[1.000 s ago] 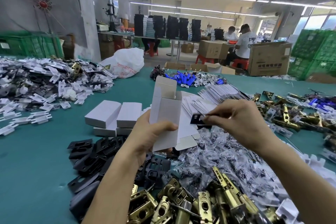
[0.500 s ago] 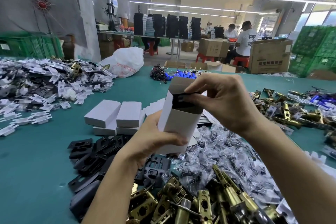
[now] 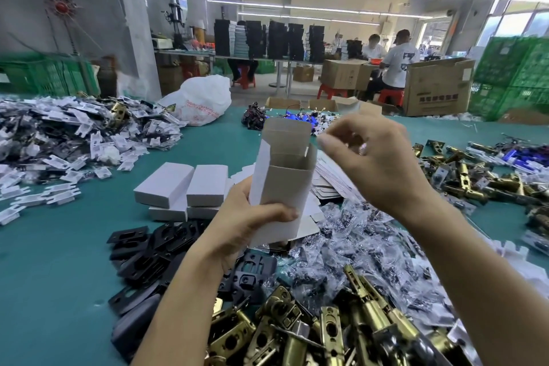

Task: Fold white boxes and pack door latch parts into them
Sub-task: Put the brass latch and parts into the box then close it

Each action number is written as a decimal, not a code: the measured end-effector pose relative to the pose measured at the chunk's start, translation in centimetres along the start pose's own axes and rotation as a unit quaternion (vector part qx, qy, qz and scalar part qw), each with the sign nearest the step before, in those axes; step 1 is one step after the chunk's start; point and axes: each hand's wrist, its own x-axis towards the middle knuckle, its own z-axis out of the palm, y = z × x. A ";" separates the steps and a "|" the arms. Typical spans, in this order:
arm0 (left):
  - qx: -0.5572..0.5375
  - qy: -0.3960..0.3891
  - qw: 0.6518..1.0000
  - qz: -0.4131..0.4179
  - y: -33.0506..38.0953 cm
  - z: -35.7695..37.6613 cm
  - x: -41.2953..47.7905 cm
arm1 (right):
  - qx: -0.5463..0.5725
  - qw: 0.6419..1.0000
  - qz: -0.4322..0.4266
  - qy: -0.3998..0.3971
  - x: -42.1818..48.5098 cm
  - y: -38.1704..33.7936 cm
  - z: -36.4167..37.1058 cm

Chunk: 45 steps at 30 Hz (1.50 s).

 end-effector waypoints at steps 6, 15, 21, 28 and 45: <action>-0.003 0.120 0.991 0.057 -0.1 0.1 0.2 | -0.140 0.911 0.194 -0.335 -2.8 4.3 1.1; 0.076 0.160 0.982 0.069 -0.7 0.3 0.8 | -0.136 0.839 0.265 -0.455 -5.1 5.2 3.7; 0.060 0.155 0.986 0.020 -0.9 0.0 0.9 | -0.135 0.912 0.210 -0.325 -3.2 4.3 0.8; 0.096 0.102 0.989 -0.039 -1.1 0.0 0.6 | 0.040 0.983 0.127 -0.127 -2.0 1.4 -1.7; 0.084 -0.025 0.996 -0.026 -0.7 0.0 0.4 | 0.257 0.964 0.054 -0.033 -1.0 -1.7 0.2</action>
